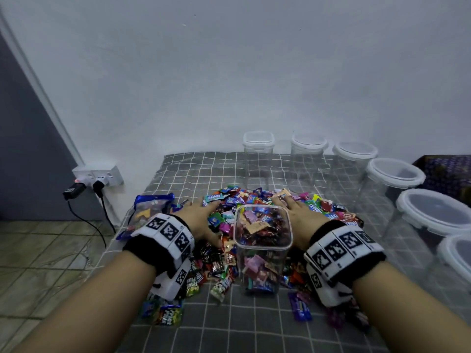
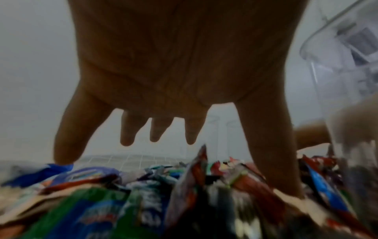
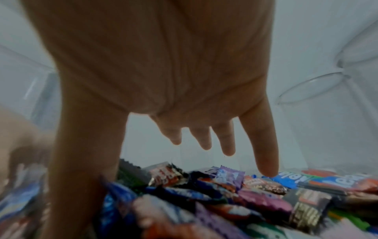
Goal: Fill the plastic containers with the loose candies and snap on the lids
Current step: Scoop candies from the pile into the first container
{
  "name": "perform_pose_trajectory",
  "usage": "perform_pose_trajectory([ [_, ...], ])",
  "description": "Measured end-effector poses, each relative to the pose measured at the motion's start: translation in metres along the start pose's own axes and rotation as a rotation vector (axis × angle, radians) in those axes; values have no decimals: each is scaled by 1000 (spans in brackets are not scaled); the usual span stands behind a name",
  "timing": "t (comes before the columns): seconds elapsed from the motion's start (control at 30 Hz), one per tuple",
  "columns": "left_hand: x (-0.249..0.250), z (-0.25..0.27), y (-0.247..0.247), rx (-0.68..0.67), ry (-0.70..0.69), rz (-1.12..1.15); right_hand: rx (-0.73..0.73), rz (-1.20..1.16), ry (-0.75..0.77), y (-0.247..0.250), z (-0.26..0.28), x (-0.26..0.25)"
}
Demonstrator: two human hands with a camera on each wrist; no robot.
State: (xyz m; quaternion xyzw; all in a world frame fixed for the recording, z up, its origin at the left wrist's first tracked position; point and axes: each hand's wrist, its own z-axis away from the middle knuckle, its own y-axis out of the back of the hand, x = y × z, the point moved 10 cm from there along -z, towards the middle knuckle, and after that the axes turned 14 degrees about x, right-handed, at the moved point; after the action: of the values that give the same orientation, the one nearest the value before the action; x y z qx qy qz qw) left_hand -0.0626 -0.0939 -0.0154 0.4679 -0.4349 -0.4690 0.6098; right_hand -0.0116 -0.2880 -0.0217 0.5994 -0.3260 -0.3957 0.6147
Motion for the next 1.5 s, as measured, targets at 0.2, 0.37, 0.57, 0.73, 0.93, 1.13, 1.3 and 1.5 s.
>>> perform_pose_trajectory([
  [0.2,10,-8,-26,-53,-48,-14,-90,38,98,-4,6,-18],
  [0.37,8,-10,-18,39,-50,22,-24,76,149,9,20,-26],
  [0.57,15,-5,0,161,-91,81,84,102,122,17,21,-26],
  [0.73,15,-2,8,222,-68,88,166,32,79,25,23,-21],
  [0.93,12,2,18,295,-38,106,240,-44,15,36,29,-16],
  [1.13,4,14,34,380,39,227,346,-223,-92,51,36,-2],
  [1.3,8,27,54,495,63,350,494,-333,-125,75,46,5],
  [1.5,15,46,79,621,39,639,695,-634,-141,110,65,15],
])
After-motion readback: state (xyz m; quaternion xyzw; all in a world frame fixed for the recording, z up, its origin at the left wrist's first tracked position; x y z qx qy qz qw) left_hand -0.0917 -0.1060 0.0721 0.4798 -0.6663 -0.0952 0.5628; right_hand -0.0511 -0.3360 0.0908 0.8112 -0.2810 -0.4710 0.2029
